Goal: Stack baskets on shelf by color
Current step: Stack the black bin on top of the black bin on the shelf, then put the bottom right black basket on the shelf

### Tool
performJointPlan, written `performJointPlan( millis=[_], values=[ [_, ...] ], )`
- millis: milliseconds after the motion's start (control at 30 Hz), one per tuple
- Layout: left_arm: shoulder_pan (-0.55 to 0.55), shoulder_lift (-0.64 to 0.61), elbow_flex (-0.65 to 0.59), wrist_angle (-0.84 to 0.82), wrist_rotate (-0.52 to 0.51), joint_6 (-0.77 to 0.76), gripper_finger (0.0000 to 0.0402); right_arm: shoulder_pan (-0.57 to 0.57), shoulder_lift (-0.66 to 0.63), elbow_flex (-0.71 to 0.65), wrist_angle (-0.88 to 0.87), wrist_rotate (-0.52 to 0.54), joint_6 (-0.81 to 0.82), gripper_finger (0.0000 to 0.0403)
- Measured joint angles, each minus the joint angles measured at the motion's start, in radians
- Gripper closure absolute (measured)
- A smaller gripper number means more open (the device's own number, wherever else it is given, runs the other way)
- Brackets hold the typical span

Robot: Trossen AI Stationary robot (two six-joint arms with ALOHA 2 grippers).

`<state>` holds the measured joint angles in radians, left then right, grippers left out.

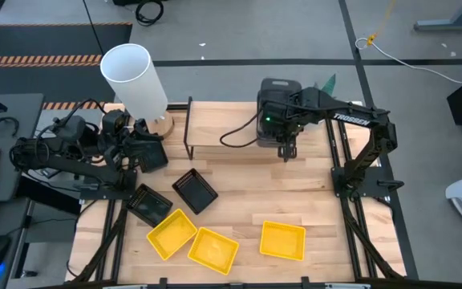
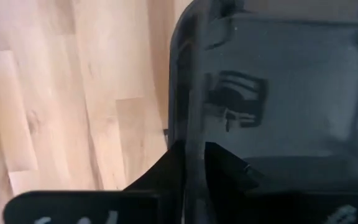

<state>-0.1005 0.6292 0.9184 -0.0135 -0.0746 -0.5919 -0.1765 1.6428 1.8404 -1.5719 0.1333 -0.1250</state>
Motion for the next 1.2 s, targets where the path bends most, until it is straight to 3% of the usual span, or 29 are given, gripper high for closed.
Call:
performJointPlan(
  millis=[500, 667, 867, 1200],
  values=[
    [0.000, 0.000, 0.000, -0.004, -0.004, 0.000, 0.0288, -0.099, 0.000, 0.000, 0.001, -0.112, 0.020, 0.0270],
    [0.000, -0.001, 0.000, -0.085, -0.004, -0.016, 0.0288, -0.116, -0.005, 0.015, -0.004, -0.150, 0.022, 0.0251],
    [0.002, 0.026, 0.000, -0.251, -0.029, -0.083, 0.0288, -0.108, -0.008, 0.117, 0.000, -0.185, 0.056, 0.0244],
    [0.002, 0.108, 0.000, -0.273, 0.006, -0.187, 0.0288, -0.089, -0.014, 0.167, 0.001, -0.195, 0.071, 0.0242]
  ],
)
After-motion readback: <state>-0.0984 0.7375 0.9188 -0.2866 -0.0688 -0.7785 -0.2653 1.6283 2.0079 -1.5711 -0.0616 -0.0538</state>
